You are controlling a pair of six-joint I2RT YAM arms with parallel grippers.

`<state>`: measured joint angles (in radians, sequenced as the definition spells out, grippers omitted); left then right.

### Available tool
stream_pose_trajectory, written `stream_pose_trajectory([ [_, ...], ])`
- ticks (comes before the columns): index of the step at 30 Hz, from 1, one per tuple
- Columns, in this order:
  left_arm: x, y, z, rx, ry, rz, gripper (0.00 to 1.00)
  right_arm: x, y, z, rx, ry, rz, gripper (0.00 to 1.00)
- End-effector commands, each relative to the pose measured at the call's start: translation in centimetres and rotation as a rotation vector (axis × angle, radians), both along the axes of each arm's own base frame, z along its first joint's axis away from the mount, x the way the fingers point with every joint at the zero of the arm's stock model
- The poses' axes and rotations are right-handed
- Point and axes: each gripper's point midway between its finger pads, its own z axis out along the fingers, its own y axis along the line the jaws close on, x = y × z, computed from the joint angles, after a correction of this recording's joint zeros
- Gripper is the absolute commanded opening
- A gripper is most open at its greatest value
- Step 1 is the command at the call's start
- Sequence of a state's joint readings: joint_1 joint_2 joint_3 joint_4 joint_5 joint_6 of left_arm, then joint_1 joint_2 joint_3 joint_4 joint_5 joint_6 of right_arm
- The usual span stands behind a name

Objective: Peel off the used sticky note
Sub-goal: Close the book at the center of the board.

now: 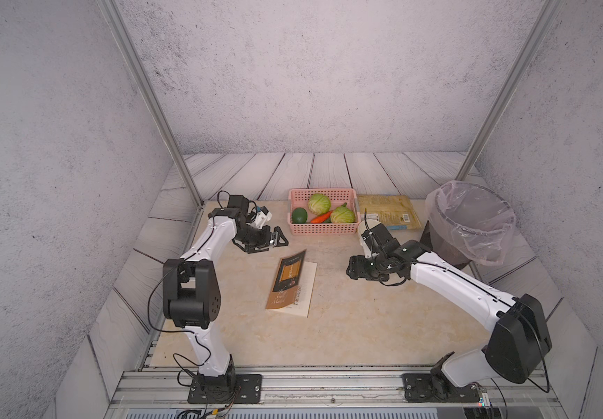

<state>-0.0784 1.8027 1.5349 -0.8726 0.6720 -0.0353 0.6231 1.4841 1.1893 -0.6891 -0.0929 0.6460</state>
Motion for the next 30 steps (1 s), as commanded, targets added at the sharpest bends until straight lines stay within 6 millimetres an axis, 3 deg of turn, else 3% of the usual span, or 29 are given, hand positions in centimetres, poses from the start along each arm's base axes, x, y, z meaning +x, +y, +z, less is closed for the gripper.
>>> stream_pose_trajectory([
  [1,-2.0,2.8,0.0,0.120,-0.007,-0.035,0.99,0.1,1.1,-1.0,0.038,0.021,-0.006,0.75],
  [4,-3.1,5.2,-2.3,0.199,0.013,-0.011,0.96,0.1,2.1,-2.3,0.057,0.047,0.005,0.75],
  [8,-4.5,6.2,-5.6,0.243,0.060,-0.021,0.67,0.2,3.4,-3.6,0.068,0.071,0.018,0.71],
  [12,-5.1,6.1,-8.2,0.237,0.102,-0.018,0.48,0.0,6.6,-2.7,0.114,0.059,0.087,0.50],
  [16,-5.3,6.1,-10.3,0.234,0.141,-0.014,0.47,-1.3,12.1,0.4,0.209,0.032,0.223,0.17],
  [18,-5.3,6.2,-11.1,0.236,0.152,-0.009,0.47,-1.6,14.2,1.1,0.253,0.035,0.257,0.06],
  [23,-5.1,6.0,-12.1,0.220,0.172,-0.006,0.48,-0.7,17.8,0.4,0.341,0.080,0.271,0.04],
  [30,-5.1,5.5,-12.7,0.199,0.182,-0.023,0.48,1.2,18.5,-5.8,0.223,0.151,0.235,0.03],
])
